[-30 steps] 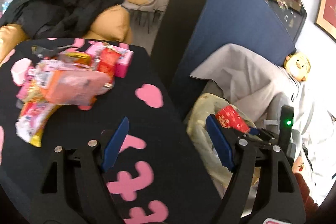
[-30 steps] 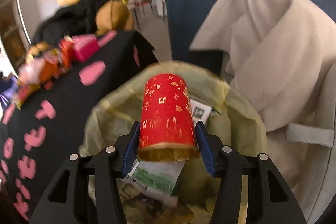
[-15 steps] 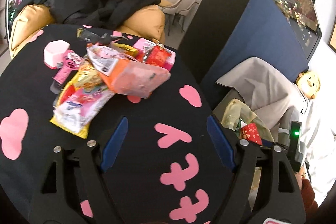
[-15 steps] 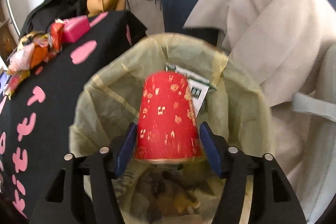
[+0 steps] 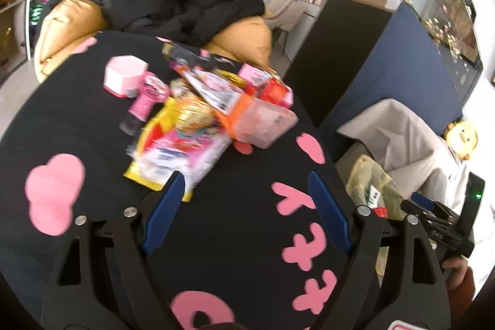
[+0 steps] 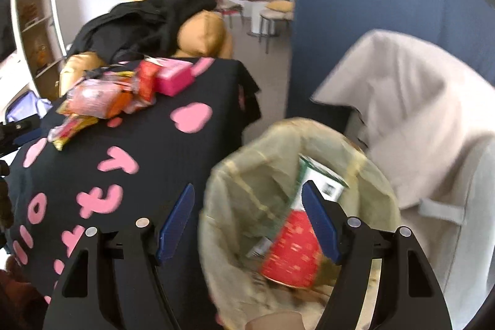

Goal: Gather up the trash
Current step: 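Release the carton into the yellow bag with the left tool while the right tool drops the cup in, then grasp a bunch of wrappers with the left tool while the right tool grasps a red snack packet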

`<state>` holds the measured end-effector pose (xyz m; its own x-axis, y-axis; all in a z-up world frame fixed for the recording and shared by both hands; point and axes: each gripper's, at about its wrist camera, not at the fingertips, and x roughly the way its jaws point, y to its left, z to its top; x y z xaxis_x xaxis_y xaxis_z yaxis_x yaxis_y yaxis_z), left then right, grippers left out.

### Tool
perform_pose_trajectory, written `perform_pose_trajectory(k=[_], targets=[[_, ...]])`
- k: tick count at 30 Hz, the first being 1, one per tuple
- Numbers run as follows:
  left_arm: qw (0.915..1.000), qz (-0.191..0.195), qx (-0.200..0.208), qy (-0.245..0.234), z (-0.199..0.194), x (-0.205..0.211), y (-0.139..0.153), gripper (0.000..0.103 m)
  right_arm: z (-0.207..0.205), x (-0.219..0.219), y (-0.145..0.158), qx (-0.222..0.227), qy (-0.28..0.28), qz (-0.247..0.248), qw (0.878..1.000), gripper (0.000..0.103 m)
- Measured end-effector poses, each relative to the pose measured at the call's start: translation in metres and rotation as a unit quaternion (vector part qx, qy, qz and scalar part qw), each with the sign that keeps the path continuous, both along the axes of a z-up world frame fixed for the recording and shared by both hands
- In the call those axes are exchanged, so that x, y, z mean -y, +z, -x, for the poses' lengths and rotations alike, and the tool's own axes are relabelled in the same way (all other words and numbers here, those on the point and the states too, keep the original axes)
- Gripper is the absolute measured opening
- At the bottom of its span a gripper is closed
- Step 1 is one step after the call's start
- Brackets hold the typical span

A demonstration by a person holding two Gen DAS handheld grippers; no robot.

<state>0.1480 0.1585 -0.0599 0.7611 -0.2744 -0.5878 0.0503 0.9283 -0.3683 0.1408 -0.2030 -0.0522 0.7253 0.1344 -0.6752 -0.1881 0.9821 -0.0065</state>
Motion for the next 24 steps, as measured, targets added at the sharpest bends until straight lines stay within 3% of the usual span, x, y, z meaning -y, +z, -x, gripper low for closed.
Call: perform_pose_trajectory(k=[10,13,18,22,24], targets=[[0.9989,-0.009,-0.005,0.046,0.007,-0.049,-0.011,0.082,-0.015,-0.079,0.0,-0.01,0.093,-0.018,0.995,0.068],[0.9995,-0.022,-0.013,0.019,-0.003,-0.056,-0.014,0.094,-0.026,-0.101,0.004,-0.009,0.118,-0.029,0.993,0.068],[0.9987,-0.018,-0.047,-0.001,-0.021,-0.066,-0.027,0.094,-0.05,-0.123,0.005,0.005,0.138,-0.016,0.99,0.068],[0.9993,-0.013,-0.034,0.01,-0.035,-0.077,-0.018,0.094,-0.081,-0.132,0.006,0.003,0.13,-0.017,0.991,0.068],[0.9995,0.001,-0.032,0.007,-0.047,-0.081,-0.01,0.089,-0.098,-0.14,0.006,-0.004,0.13,-0.01,0.991,0.068]])
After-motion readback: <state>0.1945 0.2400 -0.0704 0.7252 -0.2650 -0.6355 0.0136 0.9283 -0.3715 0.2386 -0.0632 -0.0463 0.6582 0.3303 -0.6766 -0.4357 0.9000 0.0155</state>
